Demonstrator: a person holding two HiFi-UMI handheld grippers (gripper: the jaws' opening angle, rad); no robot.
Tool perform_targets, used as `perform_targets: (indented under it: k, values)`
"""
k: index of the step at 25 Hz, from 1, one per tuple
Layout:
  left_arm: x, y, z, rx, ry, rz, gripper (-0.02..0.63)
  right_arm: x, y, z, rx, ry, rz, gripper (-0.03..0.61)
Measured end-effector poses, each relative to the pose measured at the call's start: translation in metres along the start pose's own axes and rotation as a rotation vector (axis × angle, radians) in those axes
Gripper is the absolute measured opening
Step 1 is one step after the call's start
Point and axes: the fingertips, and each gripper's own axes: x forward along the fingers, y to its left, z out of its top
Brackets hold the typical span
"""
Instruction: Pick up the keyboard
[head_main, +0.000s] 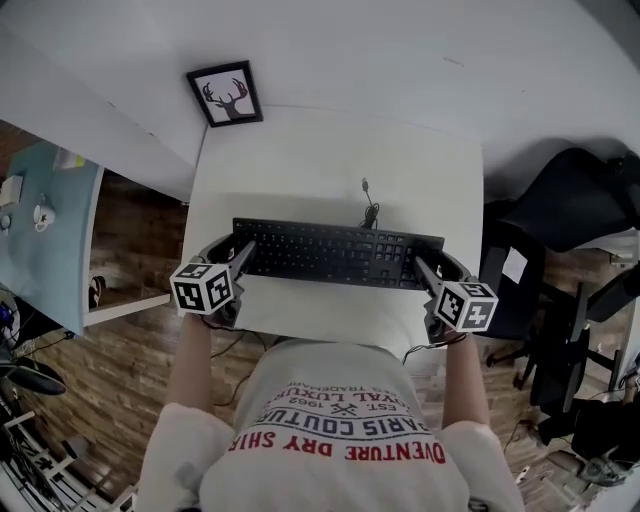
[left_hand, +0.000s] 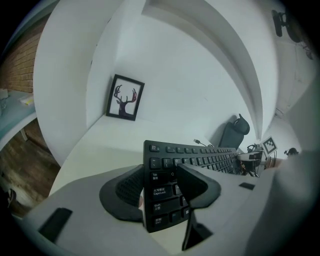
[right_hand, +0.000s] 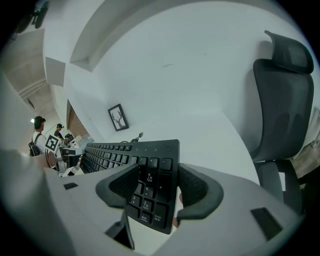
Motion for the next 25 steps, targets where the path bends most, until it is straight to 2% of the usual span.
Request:
perform_targets:
  k: [15,25]
  values:
    - [-0.035,-0.044,0.117,0.130,-0.241,-0.028,0.221,-0.053,0.015,0.115,-0.112,-0.230,-0.009,0.267]
    - [-0.056,-0.066,0.173,0.200,-0.338,-0.046,0.221,-0.085,0.026,0.159,-0.146,-0.340,-0.019,0.266]
